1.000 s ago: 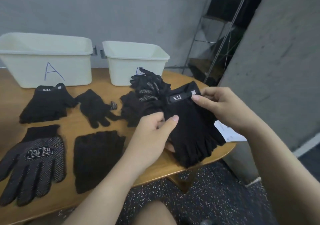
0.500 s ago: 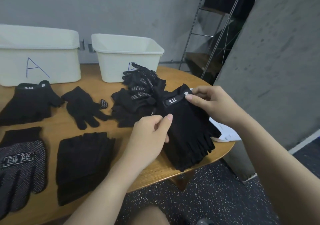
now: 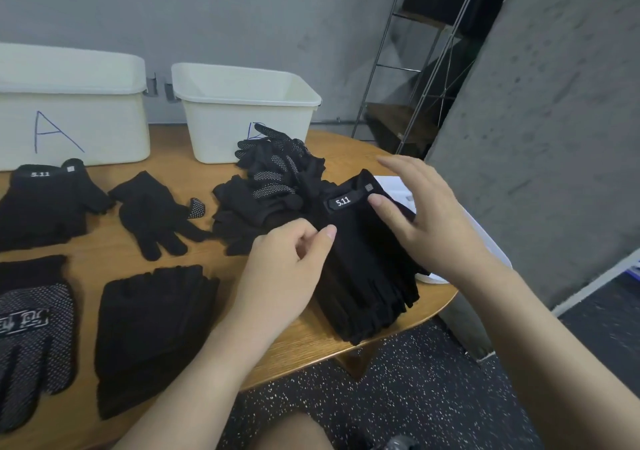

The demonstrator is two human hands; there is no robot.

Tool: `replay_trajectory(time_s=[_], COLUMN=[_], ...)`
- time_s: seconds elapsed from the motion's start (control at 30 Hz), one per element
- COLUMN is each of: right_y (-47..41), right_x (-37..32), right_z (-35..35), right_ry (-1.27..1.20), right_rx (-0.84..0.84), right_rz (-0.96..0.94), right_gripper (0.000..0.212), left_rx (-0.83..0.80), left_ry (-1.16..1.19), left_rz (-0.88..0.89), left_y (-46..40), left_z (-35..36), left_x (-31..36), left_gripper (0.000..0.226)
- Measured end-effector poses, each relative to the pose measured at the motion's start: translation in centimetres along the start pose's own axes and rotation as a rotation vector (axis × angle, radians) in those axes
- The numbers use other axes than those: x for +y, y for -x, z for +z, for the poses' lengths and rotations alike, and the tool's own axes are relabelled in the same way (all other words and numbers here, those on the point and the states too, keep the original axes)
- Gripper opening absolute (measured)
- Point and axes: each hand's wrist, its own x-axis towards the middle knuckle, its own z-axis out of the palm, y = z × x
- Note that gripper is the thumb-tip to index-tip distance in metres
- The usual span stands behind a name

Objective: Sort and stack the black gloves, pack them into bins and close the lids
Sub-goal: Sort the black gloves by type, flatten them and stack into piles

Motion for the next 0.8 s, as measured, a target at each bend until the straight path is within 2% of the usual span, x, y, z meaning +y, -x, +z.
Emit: replay_trajectory(time_s=[0.07, 0.1, 0.23, 0.43, 0.8], right_y=[0.7, 1.0, 2.6, 4.0, 3.9], right_x=[-0.9, -1.2, -1.6, -0.3, -0.3], right_z=[0.1, 0.4, 2.1, 4.2, 4.4], right_ry=[0.056, 0.066, 0.033, 0.120, 0.138], right_rx=[-0.006, -0.029, -0.189, -0.367, -0.442], right_rz=[-0.093, -0.117, -0.096, -0.056, -0.001], right_gripper=[0.055, 0.055, 0.065, 0.079, 0.075], left_rx=[0.111, 0.145, 0.031, -0.110, -0.198], left_ry=[-0.078, -0.130, -0.338, -0.484, -0.502], left_rz=[0.082, 0.141, 0.311, 0.321, 0.282], left_y=[0.2, 0.4, 0.9, 1.3, 1.3], left_z=[-0.2, -0.3, -0.1, 0.9, 0.2], left_x=[-0.1, -0.1, -0.3, -2.7, -3.1], left_gripper=[0.023, 0.024, 0.059, 0.066, 0.063])
